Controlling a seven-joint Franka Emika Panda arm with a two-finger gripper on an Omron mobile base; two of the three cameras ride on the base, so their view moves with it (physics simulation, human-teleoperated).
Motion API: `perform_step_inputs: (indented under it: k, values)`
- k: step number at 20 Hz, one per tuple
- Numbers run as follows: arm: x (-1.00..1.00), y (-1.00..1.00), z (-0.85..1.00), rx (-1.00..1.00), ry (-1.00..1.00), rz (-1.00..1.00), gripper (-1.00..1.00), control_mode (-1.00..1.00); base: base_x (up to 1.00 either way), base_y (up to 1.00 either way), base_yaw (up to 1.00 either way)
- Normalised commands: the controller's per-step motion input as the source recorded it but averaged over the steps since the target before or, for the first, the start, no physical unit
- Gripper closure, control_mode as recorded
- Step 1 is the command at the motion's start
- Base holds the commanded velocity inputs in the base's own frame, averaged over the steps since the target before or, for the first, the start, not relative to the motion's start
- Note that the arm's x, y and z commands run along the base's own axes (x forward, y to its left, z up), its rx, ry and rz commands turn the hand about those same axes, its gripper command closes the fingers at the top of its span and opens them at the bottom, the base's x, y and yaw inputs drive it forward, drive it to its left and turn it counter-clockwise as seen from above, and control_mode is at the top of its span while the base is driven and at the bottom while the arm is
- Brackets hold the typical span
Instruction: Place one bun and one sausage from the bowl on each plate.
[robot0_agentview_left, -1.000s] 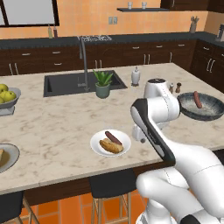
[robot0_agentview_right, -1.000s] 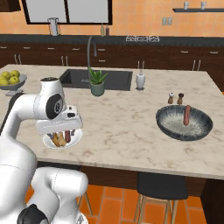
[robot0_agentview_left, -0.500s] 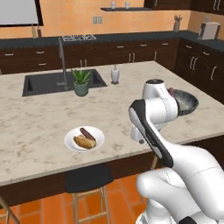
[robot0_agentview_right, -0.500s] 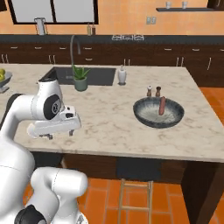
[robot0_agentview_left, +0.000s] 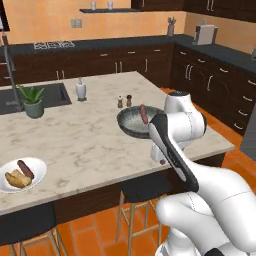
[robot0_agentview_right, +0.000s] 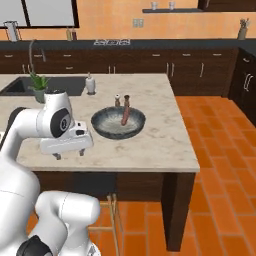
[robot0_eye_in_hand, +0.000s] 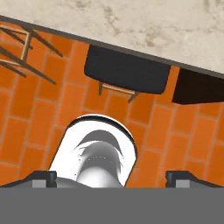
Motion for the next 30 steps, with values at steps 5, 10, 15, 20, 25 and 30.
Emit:
perform_step_inputs:
  k: [5,10,15,20,25,30]
  values:
    - [0.00,0.00,0.00,0.00,0.00,0.00,-1.00,1.00,0.53,-0.70,0.01]
    - [0.00,0.00,0.00,0.00,0.00,0.00,-1.00,1.00,0.60,-0.09,0.08]
    - [0.00,0.00,0.00,0.00,0.00,0.00,-1.00,1.00,0.33,-0.01,0.08]
    - [0.00,0.00,0.00,0.00,0.00,0.00,-1.00,1.00,0.58,-0.01,0.24]
    - [0.26,-0.05,0.07,0.00,0.00,0.09,-1.00,-1.00,0.24,0.00,0.09]
    - [0.57,-0.19,0.65,0.00,-0.17,0.03,-1.00,-1.00,0.00,0.00,0.00]
